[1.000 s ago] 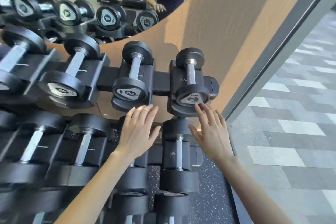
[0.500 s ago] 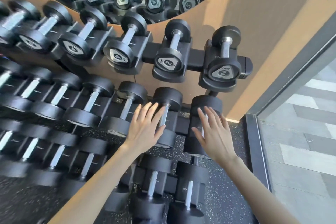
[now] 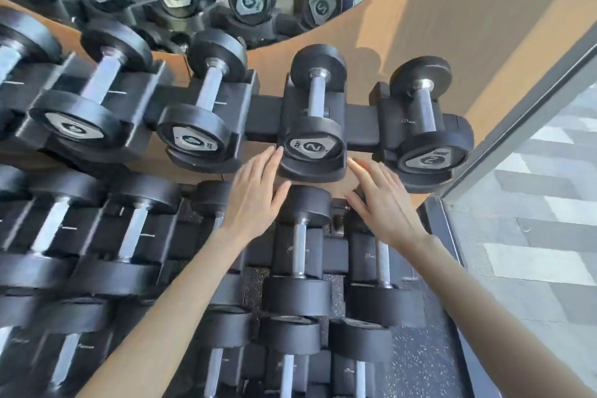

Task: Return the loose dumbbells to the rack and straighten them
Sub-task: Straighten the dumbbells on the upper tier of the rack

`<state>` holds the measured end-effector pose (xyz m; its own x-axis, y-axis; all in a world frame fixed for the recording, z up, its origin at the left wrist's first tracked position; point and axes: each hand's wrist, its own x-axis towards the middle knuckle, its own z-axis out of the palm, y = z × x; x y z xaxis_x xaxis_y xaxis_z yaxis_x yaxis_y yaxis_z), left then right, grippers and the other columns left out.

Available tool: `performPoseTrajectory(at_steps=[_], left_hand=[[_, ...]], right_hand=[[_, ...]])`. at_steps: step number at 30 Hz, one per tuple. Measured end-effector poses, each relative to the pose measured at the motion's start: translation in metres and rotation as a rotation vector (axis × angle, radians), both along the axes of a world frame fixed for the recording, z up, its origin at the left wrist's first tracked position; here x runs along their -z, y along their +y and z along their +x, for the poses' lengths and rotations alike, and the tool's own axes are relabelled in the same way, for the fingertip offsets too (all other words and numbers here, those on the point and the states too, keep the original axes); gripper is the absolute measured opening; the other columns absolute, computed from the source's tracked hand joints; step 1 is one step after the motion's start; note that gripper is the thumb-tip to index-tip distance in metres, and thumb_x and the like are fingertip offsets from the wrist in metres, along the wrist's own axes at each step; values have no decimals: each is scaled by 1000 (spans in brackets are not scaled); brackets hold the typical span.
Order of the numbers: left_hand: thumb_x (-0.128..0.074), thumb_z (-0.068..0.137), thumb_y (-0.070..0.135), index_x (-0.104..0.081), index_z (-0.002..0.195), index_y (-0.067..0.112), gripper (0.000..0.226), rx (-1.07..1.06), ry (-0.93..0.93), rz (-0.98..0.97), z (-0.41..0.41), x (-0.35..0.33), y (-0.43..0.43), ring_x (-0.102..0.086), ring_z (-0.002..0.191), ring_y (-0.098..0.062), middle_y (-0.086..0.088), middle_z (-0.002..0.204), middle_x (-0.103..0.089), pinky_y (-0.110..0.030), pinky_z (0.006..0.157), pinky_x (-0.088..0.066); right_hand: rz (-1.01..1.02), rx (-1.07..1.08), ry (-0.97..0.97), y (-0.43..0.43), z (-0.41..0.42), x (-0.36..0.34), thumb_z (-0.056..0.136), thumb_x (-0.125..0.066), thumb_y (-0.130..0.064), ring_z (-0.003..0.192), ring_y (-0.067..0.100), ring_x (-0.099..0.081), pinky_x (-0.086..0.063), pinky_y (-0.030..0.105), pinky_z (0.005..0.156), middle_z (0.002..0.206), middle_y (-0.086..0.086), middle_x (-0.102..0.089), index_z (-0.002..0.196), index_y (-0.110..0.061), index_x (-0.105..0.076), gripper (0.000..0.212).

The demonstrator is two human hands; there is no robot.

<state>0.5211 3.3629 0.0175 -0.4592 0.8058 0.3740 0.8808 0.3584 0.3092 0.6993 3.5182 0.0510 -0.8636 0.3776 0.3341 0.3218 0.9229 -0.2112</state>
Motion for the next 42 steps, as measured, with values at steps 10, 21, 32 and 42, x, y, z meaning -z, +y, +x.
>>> performPoseTrajectory(at_steps=[10,21,32,42], left_hand=[[-34,97,23,-39,133,1,43,139,-505,528,-60,56,95,-38,118,5,0,128,-43,-4,100,-24],[-38,100,28,-45,113,7,26,290,-219,597,-79,38,110,-49,82,-28,-20,89,-58,-35,77,-43],[-42,90,24,-50,113,8,29,216,-573,703,-65,44,107,-50,94,3,11,103,-53,-11,83,-38],[-48,95,31,-54,119,7,35,297,-469,661,-64,41,114,-53,94,-11,-9,100,-58,-16,88,-38]], right_hand=[[-491,-167,86,58,-128,-18,80,-67,-39,99,5,-57,-44,23,89,105,-7,-62,111,-14,-62,40],[-765,-173,732,65,-138,38,70,-69,-26,71,2,-52,-40,16,70,75,-17,-59,79,-25,-56,16],[-729,-155,534,67,-113,32,85,-55,-34,83,11,-51,-38,26,76,89,-9,-54,96,-23,-57,16],[-956,28,869,57,-132,44,71,-59,-28,63,6,-44,-37,22,64,64,-16,-51,64,-36,-53,12]])
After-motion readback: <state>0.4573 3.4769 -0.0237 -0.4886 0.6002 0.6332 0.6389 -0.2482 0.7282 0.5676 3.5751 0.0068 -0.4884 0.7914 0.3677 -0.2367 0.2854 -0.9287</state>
